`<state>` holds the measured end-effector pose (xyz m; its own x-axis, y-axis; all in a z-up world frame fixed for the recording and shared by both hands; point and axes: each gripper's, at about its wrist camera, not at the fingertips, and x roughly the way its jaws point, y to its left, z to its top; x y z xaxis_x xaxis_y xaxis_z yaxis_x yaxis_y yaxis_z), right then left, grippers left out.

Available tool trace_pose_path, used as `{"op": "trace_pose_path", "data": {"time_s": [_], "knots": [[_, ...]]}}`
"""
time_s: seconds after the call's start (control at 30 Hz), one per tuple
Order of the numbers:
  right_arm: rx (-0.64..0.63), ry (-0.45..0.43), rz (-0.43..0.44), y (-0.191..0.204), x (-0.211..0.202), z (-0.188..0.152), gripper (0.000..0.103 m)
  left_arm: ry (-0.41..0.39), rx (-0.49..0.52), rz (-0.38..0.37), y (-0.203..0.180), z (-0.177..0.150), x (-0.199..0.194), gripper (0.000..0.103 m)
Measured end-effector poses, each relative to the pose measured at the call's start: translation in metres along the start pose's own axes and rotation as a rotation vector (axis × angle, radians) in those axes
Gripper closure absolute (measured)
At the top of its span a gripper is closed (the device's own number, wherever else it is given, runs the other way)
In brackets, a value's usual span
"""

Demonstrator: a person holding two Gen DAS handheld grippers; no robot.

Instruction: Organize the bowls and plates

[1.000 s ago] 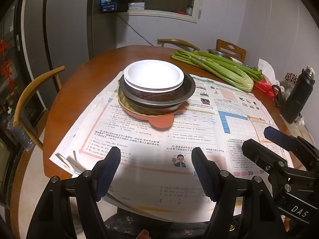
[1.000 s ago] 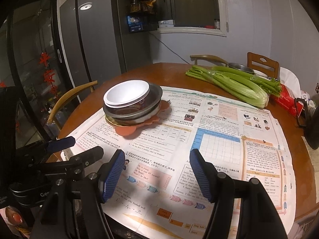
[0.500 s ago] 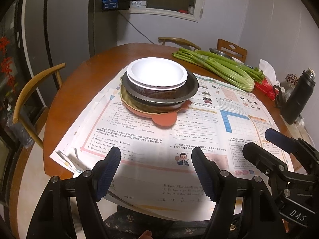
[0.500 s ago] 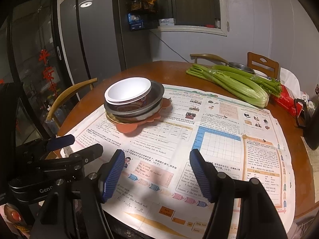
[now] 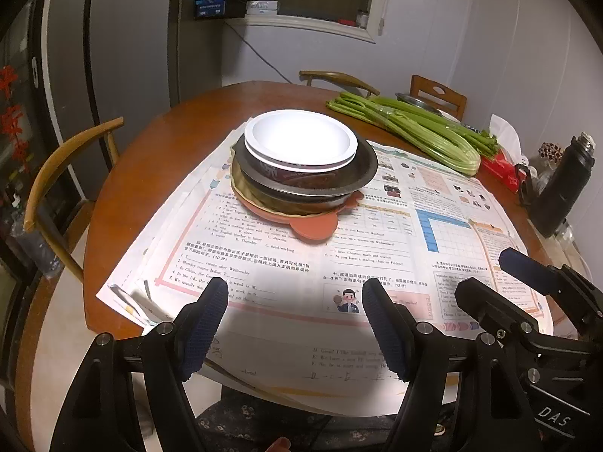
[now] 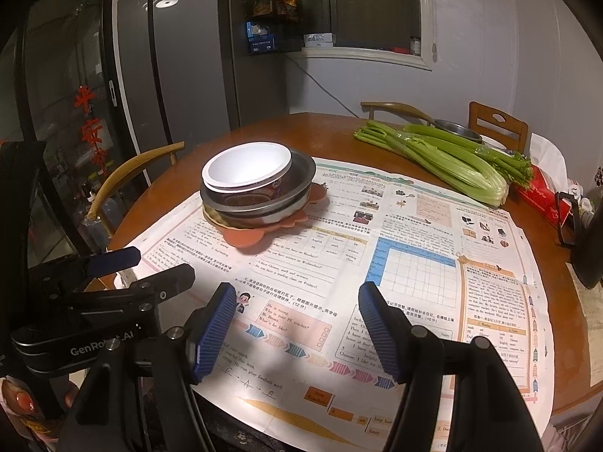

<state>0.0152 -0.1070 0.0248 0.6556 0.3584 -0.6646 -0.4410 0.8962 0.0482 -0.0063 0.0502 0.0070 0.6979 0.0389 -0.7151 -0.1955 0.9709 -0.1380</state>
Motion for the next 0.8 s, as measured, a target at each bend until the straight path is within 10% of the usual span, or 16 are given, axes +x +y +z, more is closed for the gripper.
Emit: {"op": "trace_pose_path", "data": {"time_s": [0.8], "knots": [[-0.011, 0.002, -0.013, -0.0002, 0.0002, -0.0023, 0.036, 0.014, -0.014, 0.013, 0.0064, 0.0007, 0.003, 0.028]]}}
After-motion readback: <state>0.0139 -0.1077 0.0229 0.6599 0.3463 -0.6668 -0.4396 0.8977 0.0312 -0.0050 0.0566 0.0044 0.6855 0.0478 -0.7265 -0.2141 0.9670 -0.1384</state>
